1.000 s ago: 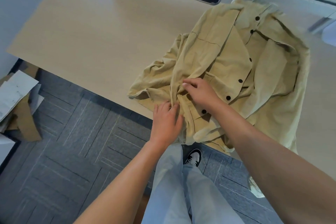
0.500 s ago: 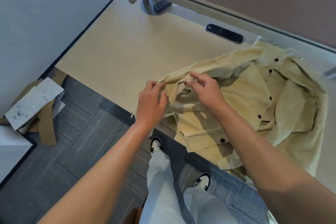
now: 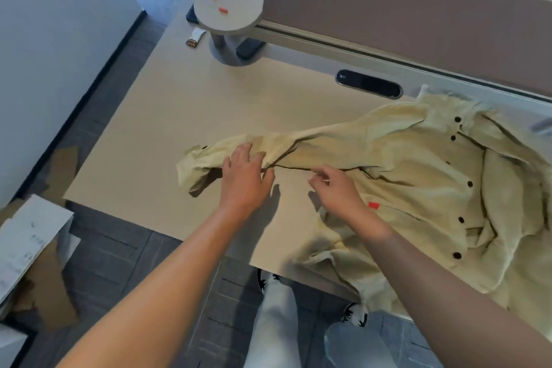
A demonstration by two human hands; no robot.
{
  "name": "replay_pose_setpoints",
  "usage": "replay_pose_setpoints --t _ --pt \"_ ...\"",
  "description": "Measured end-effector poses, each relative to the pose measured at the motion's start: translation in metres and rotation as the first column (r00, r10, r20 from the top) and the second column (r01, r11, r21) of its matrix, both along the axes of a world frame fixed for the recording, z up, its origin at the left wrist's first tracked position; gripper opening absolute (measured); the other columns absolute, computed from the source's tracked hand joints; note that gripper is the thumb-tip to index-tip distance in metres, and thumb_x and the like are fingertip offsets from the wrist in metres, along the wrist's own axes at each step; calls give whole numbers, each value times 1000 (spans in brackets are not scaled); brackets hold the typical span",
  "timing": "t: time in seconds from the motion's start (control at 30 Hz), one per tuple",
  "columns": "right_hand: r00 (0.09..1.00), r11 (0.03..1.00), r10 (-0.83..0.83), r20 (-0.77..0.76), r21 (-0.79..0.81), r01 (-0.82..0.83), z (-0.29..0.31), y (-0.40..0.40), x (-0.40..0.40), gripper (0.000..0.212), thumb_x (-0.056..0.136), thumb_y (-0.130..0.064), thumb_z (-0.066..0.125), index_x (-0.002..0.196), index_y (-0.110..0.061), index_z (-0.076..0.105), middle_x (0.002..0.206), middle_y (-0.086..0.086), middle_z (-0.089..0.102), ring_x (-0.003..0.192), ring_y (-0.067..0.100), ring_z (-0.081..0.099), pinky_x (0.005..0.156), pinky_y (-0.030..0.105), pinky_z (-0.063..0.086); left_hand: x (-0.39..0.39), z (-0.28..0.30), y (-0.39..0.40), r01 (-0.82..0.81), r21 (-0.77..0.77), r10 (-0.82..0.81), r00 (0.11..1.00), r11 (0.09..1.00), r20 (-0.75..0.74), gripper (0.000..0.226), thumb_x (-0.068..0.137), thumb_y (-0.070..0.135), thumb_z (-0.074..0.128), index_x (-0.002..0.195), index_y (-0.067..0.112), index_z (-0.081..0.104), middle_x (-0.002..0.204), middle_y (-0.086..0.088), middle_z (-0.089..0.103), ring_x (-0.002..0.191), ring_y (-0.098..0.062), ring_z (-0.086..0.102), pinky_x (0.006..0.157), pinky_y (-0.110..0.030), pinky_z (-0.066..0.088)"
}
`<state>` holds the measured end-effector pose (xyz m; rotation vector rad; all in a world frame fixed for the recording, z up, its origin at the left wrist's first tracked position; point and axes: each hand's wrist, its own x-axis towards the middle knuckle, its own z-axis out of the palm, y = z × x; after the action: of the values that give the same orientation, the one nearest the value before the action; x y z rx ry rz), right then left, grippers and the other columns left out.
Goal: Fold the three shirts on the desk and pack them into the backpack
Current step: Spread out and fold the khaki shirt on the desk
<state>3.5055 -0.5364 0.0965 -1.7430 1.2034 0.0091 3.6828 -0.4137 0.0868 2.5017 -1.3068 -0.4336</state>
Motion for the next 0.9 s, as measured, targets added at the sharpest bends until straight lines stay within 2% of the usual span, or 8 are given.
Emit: replay_pose_setpoints --t 0.07,0.17,0.27,0.33,0.43,0.63,0.73,0.9 --pt "999 997 3 -33 -73 -5 -9 -3 -2 36 101 -25 62 136 -17 65 130 1 67 114 13 63 95 26 45 6 -12 0 30 37 -29 999 999 -18 50 101 42 56 144 16 57 161 -18 37 153 -34 27 123 -52 22" --pt "989 966 103 -103 -227 -124 -25 -16 -1 43 100 -26 62 141 -15 61 144 4 56 134 20 54 109 31 40 12 -30 -3 123 95 -123 992 988 -3 43 98 43 56 134 21 63 160 -17 38 151 -36 27 121 -55 24" --pt "943 888 282 -178 -324 -327 -38 -27 15 53 98 -30 61 149 -16 55 165 8 37 153 25 32 124 39 29 12 -44 -6 210 165 -221 974 964 50 37 97 45 54 124 25 68 160 -17 39 153 -36 25 120 -61 21" --pt "902 802 381 -201 -413 -431 -49 -27 32 56 94 -27 60 148 -12 56 165 16 36 154 32 30 125 47 28 15 -51 -3 212 179 -230 970 961 84 35 97 44 53 123 25 69 161 -17 38 155 -37 21 121 -63 17" --pt "858 726 476 -191 -465 -507 -69 -21 62 62 87 -30 53 144 -7 60 159 25 42 150 41 38 120 55 35 31 -55 11 133 150 -153 980 980 130 37 96 41 55 127 24 65 164 -19 32 157 -37 15 124 -64 12" --pt "842 755 497 -207 -375 -538 -84 1 120 72 90 -40 49 156 -12 45 168 21 28 157 38 25 124 55 26 78 -48 67 -133 151 110 982 979 151 53 97 44 58 147 28 50 167 -19 24 158 -37 12 123 -65 17" --pt "840 742 513 -175 -402 -537 -82 17 140 74 93 -43 49 159 -12 41 169 19 26 158 36 21 126 53 24 87 -45 93 -204 186 199 979 961 49 62 99 52 55 156 34 38 166 -21 24 156 -36 17 123 -62 20" --pt "690 556 706 -163 -476 -681 -79 48 159 65 99 -44 58 157 -18 45 170 14 26 158 32 22 125 58 23 92 -52 114 -325 135 347 918 936 -193 74 98 66 46 160 27 34 156 -9 46 144 -28 41 118 -50 33"
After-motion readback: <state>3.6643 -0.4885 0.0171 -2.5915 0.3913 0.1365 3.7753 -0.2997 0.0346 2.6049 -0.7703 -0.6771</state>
